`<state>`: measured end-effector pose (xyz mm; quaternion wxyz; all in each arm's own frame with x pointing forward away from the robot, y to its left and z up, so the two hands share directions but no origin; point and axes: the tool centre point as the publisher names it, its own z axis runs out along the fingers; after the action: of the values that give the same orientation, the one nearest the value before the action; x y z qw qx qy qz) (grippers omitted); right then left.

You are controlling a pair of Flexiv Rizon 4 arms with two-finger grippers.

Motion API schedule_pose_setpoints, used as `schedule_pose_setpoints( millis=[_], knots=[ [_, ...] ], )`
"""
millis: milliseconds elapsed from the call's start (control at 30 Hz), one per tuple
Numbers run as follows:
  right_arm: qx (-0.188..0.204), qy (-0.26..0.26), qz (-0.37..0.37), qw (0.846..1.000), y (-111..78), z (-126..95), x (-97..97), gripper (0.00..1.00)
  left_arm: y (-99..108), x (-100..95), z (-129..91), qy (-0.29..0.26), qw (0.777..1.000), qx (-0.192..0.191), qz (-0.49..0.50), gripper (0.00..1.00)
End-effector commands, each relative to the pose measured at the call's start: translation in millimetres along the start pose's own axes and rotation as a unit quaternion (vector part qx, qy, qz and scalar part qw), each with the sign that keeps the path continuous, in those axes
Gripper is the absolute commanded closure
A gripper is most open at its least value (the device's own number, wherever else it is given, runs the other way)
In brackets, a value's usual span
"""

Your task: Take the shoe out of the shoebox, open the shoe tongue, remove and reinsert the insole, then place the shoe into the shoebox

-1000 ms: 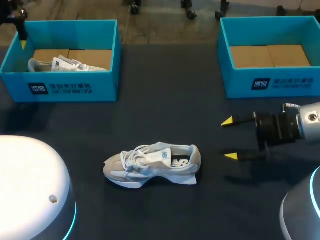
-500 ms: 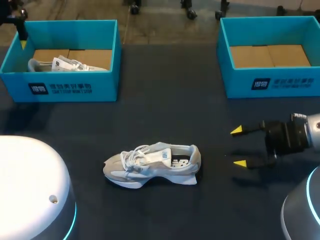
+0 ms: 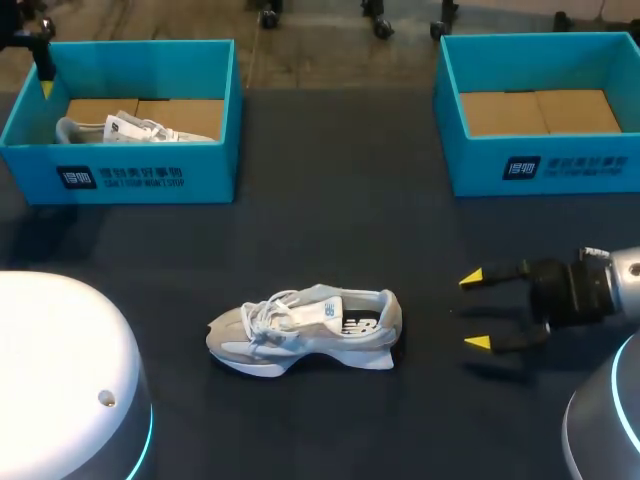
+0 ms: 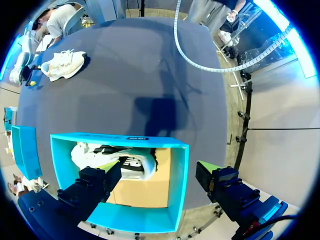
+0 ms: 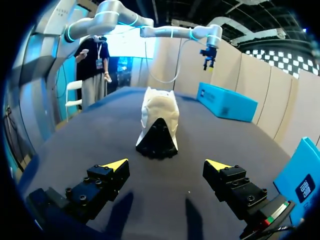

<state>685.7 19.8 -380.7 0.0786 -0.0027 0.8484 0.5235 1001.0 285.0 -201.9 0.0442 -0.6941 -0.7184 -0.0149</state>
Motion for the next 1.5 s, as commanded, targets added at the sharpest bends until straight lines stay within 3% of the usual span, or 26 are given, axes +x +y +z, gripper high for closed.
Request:
schedule_pose_setpoints(
  millis=[33, 267, 833, 1500],
  knots=[
    [-0.003, 0.005, -0.001, 1.000, 2.1, 27, -2.4, 0.00, 0, 0.5, 0, 0.001, 1.000, 0.000, 0.000, 0.00],
    [-0.001, 0.016, -0.003, 1.000, 14.2, 60, 1.2, 0.00, 0, 0.5, 0, 0.001, 1.000, 0.000, 0.000, 0.00],
    [-0.021, -0.009, 0.011, 1.000, 20.8, 95, 14.0, 0.00, 0, 0.5, 0, 0.001, 1.000, 0.000, 0.000, 0.00],
    [-0.023, -0.022, 0.031, 0.999, 26.8, 117, 13.2, 0.00, 0, 0.5, 0, 0.001, 1.000, 0.000, 0.000, 0.00]
  ],
)
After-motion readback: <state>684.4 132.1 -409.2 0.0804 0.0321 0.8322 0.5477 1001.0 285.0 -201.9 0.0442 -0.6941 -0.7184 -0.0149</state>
